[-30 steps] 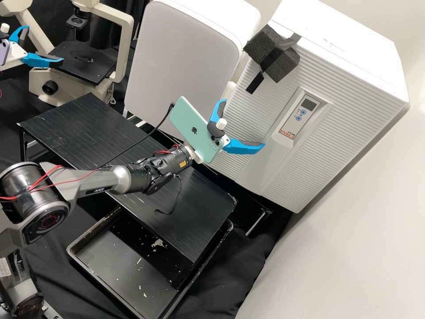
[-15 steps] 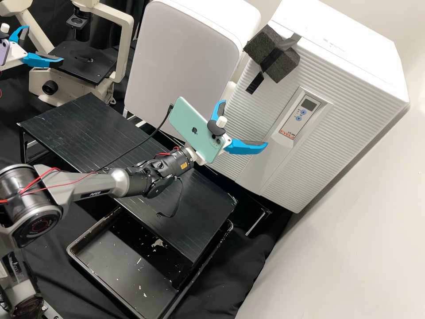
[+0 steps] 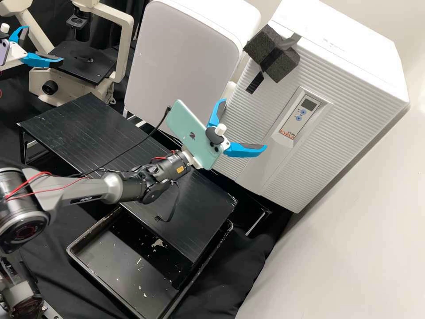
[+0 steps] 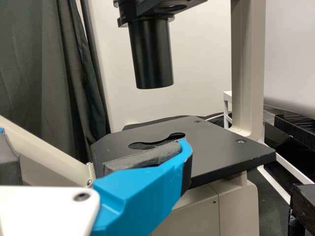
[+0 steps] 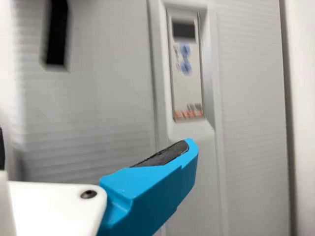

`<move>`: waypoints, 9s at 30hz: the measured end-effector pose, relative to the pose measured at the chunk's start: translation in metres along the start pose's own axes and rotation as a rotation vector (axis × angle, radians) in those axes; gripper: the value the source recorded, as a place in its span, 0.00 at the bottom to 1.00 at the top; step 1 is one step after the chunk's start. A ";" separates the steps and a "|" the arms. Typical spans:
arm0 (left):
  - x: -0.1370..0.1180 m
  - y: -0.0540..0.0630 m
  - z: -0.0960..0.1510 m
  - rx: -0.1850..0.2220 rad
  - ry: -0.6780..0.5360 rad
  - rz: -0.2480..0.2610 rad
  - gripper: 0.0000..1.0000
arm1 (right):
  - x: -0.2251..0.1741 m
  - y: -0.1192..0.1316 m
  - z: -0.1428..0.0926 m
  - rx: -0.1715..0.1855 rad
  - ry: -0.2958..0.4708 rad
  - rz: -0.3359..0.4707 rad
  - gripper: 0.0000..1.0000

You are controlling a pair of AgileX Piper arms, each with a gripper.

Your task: Open the incubator door

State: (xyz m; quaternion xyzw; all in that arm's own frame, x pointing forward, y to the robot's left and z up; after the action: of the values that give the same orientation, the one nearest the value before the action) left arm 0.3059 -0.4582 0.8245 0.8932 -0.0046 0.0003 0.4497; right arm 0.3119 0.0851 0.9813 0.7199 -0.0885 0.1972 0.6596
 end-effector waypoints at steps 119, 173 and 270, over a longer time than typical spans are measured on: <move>0.000 0.000 0.000 0.000 0.000 0.000 1.00 | 0.021 -0.008 0.020 -0.133 -0.024 -0.041 0.00; 0.000 0.000 0.000 0.000 0.000 0.000 1.00 | -0.002 -0.009 0.006 -0.070 -0.044 -0.070 0.00; 0.000 0.000 0.000 0.000 0.000 0.000 1.00 | 0.009 -0.012 -0.005 -0.144 -0.087 -0.056 0.00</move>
State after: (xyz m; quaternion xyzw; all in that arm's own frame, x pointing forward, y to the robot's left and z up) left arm 0.3059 -0.4582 0.8245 0.8932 -0.0046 0.0003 0.4497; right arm 0.3244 0.0929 0.9740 0.6806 -0.1111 0.1402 0.7104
